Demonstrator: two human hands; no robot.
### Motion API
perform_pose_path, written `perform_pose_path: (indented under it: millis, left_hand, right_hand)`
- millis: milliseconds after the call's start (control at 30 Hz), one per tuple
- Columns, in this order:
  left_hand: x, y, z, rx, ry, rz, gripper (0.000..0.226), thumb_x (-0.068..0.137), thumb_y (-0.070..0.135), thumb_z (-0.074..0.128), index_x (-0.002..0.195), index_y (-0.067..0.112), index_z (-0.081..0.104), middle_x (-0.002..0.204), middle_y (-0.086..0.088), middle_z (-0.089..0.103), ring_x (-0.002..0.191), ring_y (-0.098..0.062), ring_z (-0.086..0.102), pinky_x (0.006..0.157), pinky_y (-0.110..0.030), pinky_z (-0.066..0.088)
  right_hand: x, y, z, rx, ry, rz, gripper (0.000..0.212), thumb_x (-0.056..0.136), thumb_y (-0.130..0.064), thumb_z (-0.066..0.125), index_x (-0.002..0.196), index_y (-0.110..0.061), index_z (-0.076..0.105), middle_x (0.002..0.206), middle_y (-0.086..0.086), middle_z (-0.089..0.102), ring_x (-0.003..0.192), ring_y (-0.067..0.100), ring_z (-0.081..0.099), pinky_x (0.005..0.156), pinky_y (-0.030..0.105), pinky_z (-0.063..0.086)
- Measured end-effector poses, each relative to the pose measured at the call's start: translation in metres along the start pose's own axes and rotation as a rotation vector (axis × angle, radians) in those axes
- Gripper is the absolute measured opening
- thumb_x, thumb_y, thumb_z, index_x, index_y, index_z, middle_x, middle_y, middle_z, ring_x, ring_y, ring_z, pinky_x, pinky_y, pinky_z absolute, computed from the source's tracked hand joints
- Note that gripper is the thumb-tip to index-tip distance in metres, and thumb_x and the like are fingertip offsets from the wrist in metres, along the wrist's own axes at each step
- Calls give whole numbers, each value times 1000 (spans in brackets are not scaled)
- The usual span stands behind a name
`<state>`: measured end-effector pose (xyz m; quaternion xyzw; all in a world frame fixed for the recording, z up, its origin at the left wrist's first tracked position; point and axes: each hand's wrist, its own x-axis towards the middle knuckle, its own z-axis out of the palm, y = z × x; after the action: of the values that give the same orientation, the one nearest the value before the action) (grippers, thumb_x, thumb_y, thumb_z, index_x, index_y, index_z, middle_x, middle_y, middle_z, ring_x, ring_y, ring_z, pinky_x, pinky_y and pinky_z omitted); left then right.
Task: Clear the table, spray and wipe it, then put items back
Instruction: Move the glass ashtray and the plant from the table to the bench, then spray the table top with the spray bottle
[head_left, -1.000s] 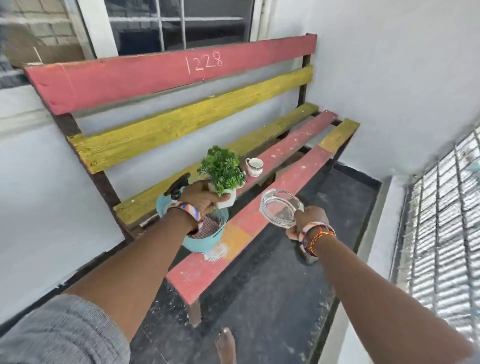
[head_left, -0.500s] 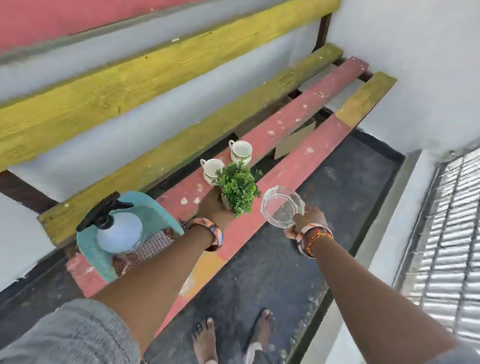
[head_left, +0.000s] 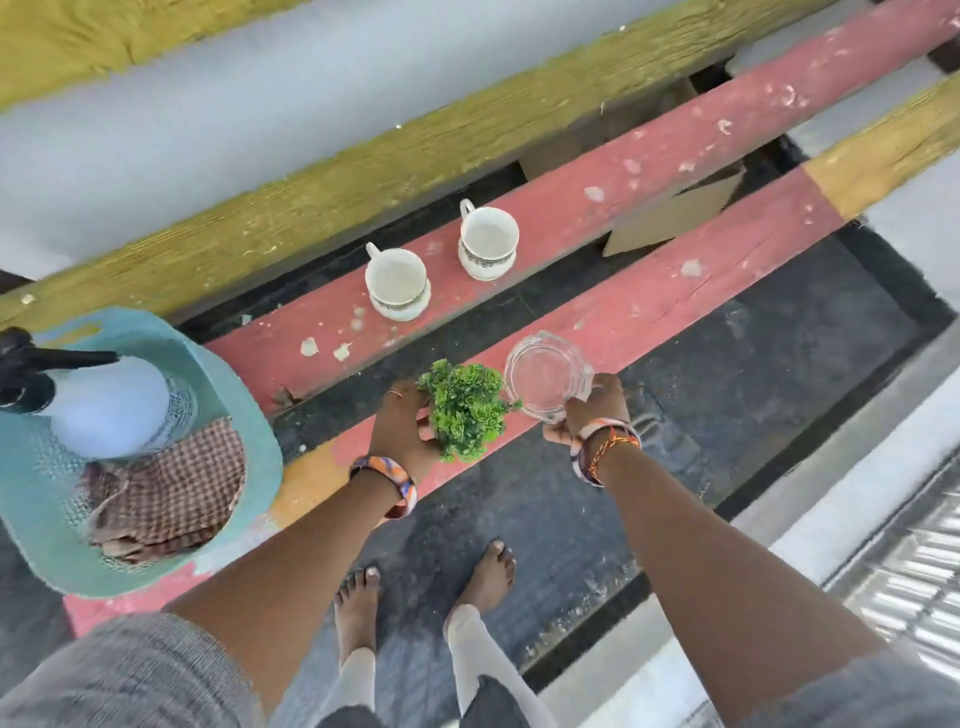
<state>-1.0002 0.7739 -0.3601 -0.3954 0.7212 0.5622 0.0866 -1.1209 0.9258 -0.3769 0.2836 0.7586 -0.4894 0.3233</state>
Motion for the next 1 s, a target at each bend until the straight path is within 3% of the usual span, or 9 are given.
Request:
perform_pose_path:
  millis: [133, 200, 267, 367, 500, 633, 767, 900, 1000]
  left_hand:
    - [5, -7, 9, 195, 72, 96, 50, 71, -10, 68, 119, -9, 52, 121, -29, 53, 110, -37, 53, 94, -34, 44]
    - [2, -7, 10, 236, 109, 164, 51, 71, -6, 70, 120, -5, 54, 122, -26, 55, 113, -35, 52, 90, -14, 33]
    - [1, -6, 10, 242, 121, 201, 56, 71, -7, 70, 124, -3, 52, 125, -24, 54, 114, -31, 52, 86, -6, 27]
    - [-1, -8, 7, 287, 82, 150, 57, 74, -10, 64, 128, -2, 47, 129, -21, 52, 119, -33, 51, 92, -18, 37]
    - [-8, -11, -5, 373, 95, 67, 52, 81, -9, 52, 131, 2, 43, 130, -20, 49, 119, -34, 50, 99, -39, 47]
    - [-21, -9, -23, 397, 87, 61, 47, 82, -2, 55, 129, 6, 49, 128, -18, 53, 114, -30, 56, 100, -37, 45]
    - [-38, 6, -47, 436, -39, 77, 34, 85, 7, 56, 119, 4, 57, 126, -15, 59, 116, -28, 56, 97, -31, 43]
    - [-64, 26, -88, 414, -96, 190, 30, 85, 7, 54, 114, 3, 60, 117, -13, 64, 110, -26, 59, 89, -24, 44]
    - [-85, 28, -136, 378, -116, 234, 32, 84, 10, 58, 115, 3, 60, 110, -11, 65, 103, -22, 61, 95, -29, 47]
  right_hand:
    - [10, -3, -3, -125, -7, -49, 40, 86, 7, 36, 109, -26, 36, 108, 24, 56, 53, 29, 60, 59, 55, 56]
    - [11, -3, -6, -202, -7, -71, 40, 87, 2, 39, 117, -25, 38, 105, 26, 60, 48, 26, 62, 51, 43, 59]
    - [12, -3, -7, -213, -22, -70, 42, 87, -1, 39, 123, -22, 37, 96, 26, 62, 46, 25, 59, 50, 38, 58]
    - [10, -1, -8, -259, -30, -75, 41, 89, -8, 41, 127, -22, 37, 87, 21, 63, 52, 27, 60, 58, 38, 57]
    - [0, -3, -13, -352, 32, -95, 40, 88, -23, 48, 127, -16, 40, 110, 22, 63, 83, 35, 65, 81, 52, 54]
    - [-25, -14, -17, -432, 161, -189, 44, 90, -24, 49, 131, -9, 44, 122, 20, 58, 90, 31, 57, 73, 33, 41]
    - [-66, -29, -6, -472, 219, -289, 42, 91, -23, 46, 132, -11, 44, 131, 20, 54, 109, 38, 56, 81, 39, 44]
    - [-116, -47, 28, -490, 211, -516, 41, 88, -15, 45, 129, -14, 47, 121, 19, 61, 107, 37, 58, 88, 41, 47]
    - [-157, -47, 76, -529, 107, -692, 41, 86, -8, 45, 126, -13, 49, 108, 18, 66, 98, 35, 61, 74, 31, 41]
